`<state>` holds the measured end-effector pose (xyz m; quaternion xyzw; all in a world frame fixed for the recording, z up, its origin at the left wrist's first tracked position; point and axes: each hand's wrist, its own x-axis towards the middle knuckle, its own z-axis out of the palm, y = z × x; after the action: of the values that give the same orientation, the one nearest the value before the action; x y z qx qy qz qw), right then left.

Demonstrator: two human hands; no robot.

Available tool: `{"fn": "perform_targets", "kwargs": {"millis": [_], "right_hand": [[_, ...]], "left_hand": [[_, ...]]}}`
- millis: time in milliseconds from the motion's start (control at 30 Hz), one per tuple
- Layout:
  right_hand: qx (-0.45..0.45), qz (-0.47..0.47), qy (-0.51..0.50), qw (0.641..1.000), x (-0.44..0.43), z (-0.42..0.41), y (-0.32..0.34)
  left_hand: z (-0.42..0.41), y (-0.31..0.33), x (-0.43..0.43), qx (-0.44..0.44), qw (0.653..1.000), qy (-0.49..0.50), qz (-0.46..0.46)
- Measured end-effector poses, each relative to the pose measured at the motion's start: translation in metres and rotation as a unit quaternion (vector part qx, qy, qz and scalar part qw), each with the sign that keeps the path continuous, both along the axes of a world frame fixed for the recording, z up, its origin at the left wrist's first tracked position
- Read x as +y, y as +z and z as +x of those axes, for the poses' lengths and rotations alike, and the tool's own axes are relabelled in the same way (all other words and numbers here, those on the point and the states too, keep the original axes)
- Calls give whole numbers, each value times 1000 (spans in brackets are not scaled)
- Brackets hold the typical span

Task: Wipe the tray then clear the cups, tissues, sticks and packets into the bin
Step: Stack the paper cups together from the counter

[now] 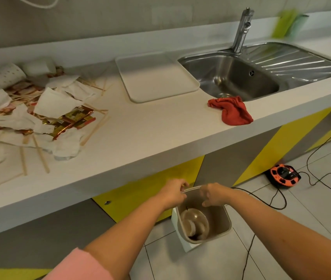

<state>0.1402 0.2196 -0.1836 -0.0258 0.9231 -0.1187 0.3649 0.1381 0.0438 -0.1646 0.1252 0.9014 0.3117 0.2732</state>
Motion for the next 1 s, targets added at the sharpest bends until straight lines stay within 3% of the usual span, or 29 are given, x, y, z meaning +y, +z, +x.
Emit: {"fn": "perform_targets", "kwargs": {"millis": [267, 500, 833, 1000], "right_hand": [[-106, 50, 66, 991, -66, -21, 104], [-95, 54, 90, 990, -124, -54, 176], [112, 16, 195, 974, -259, -108, 228], [162, -31, 227, 960, -336, -127, 229]], "left_hand": [[-14, 61, -23, 86, 995, -18, 37], [-37, 130, -75, 168, 984, -17, 49], [-78, 170, -214, 255, 956, 148, 4], [-95, 173, -299, 261, 938, 227, -31]]}}
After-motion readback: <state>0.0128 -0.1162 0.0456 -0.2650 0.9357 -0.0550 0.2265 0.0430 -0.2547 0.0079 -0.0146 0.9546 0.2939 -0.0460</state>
